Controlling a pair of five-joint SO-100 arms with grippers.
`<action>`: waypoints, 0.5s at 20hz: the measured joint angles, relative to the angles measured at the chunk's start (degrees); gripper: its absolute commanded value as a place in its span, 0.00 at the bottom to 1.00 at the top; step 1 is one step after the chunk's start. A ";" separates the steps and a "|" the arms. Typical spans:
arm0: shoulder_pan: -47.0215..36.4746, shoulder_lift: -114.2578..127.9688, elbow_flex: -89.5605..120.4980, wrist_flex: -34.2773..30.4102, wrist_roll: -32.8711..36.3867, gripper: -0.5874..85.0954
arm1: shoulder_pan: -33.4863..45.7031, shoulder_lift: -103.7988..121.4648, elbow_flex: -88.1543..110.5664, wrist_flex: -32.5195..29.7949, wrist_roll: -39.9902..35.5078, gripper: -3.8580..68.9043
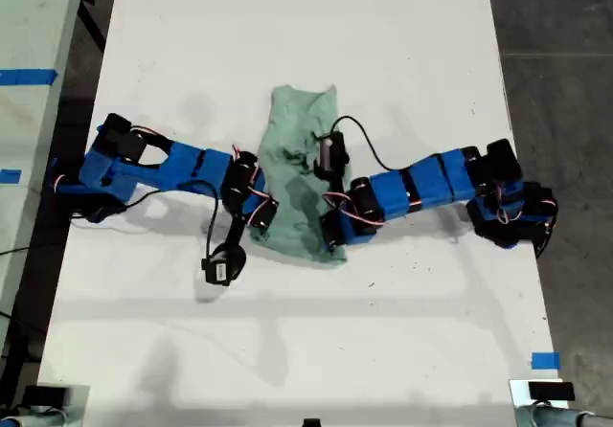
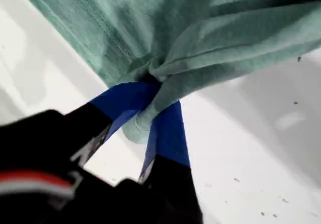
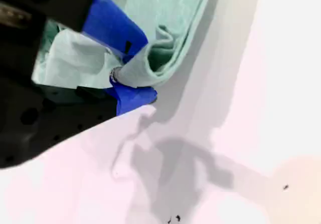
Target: Fold tshirt
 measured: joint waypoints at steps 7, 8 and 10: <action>3.52 7.82 -5.45 2.72 2.11 0.01 | -3.08 5.80 -8.26 6.24 -2.20 0.03; 1.41 9.93 -5.45 3.87 4.83 0.01 | -0.79 8.53 -8.00 8.09 -3.52 0.03; -5.36 13.97 -5.45 5.54 12.39 0.01 | 6.68 14.33 -5.10 10.99 -8.79 0.03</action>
